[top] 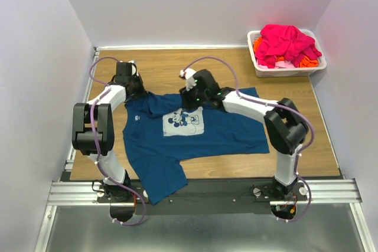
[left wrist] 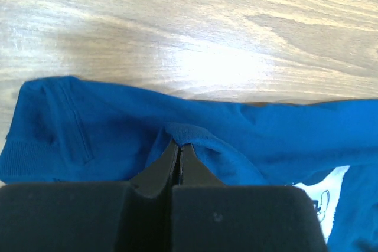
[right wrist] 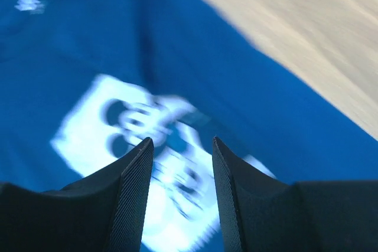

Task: Fold and stack the t-shirts
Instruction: Fold the tshirt

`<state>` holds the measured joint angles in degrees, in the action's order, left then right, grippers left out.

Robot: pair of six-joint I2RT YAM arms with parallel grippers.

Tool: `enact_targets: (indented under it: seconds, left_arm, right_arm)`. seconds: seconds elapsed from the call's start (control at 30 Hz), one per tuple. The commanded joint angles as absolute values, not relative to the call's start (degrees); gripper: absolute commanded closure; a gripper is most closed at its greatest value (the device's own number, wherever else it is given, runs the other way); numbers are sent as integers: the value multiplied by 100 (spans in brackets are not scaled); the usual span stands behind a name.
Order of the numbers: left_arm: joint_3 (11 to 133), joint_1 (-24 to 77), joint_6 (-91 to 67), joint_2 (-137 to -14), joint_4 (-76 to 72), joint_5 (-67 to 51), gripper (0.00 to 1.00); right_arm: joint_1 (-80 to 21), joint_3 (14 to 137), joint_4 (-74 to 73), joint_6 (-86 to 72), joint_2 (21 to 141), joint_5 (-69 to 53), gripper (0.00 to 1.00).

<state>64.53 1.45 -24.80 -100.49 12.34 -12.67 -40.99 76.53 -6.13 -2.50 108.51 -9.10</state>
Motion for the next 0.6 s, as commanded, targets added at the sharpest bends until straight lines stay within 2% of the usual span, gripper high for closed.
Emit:
enact_targets:
  seconds: [0.0,0.4,0.57]
  left_arm:
    - [6627,123,-2303,-10151,1090,-1345,100]
    - [6425,167,-2197,-10266,958,-1397,100]
    - [6451,176,-2188,-10292,958,-1380,100]
  right_arm:
    - [-4526,8068,-79,-53,11363,-1547,50]
    - [-5010,9167,-53,782,12392,-2083,50]
    - [-5071,9465,-53,879,12761,-2065,44]
